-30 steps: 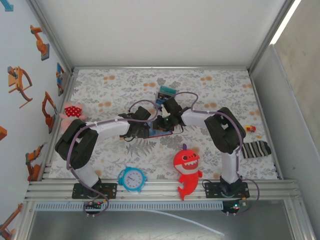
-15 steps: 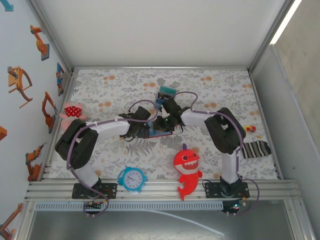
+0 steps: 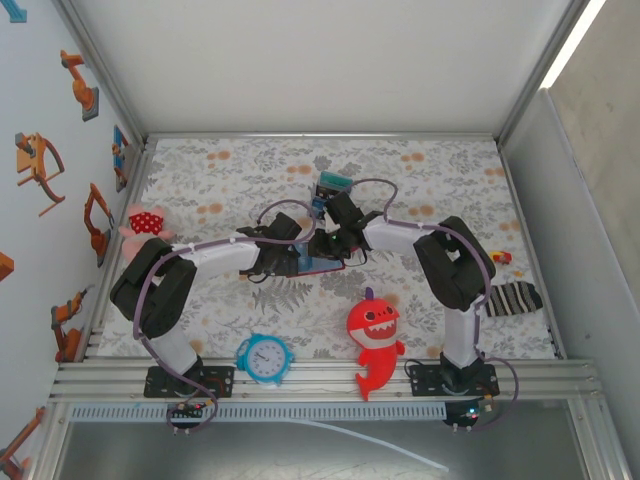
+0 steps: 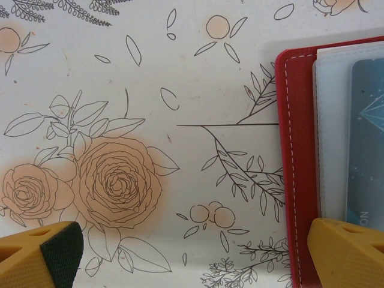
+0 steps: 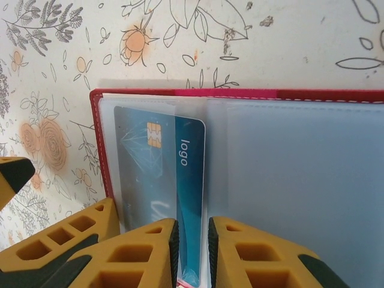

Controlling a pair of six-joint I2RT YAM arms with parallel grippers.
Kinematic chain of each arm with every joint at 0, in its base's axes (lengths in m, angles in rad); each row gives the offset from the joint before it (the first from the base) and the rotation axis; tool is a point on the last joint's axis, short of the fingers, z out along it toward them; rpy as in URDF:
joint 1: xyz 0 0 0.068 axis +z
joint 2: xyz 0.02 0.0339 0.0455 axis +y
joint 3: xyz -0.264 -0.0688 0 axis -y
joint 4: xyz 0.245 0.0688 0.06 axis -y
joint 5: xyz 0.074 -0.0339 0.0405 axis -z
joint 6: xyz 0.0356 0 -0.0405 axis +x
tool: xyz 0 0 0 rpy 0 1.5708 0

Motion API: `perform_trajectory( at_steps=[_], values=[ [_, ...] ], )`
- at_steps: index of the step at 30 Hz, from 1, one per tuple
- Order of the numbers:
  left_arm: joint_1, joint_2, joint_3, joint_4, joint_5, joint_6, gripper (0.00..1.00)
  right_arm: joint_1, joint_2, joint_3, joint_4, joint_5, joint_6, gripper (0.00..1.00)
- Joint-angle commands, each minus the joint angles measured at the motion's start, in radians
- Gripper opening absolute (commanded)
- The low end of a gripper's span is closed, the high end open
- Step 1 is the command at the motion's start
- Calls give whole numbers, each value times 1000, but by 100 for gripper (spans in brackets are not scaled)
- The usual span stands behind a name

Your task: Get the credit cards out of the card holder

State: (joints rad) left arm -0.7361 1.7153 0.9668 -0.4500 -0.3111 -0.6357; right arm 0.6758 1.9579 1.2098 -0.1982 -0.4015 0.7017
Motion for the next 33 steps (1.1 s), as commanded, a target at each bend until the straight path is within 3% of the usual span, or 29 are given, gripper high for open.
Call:
perform_trajectory(
  at_steps=[1, 19, 28, 33],
  values=[
    [3, 26, -1, -43, 1, 14, 97, -2, 12, 38, -11, 11, -13, 21],
    [2, 27, -5, -41, 0, 14, 97, -1, 88, 67, -82, 41, -8, 23],
    [2, 49, 8, -36, 8, 15, 97, 4, 95, 11, 115, -133, 49, 22],
    [2, 49, 9, -38, 8, 15, 97, 1, 80, -15, 136, -148, 52, 20]
  ],
)
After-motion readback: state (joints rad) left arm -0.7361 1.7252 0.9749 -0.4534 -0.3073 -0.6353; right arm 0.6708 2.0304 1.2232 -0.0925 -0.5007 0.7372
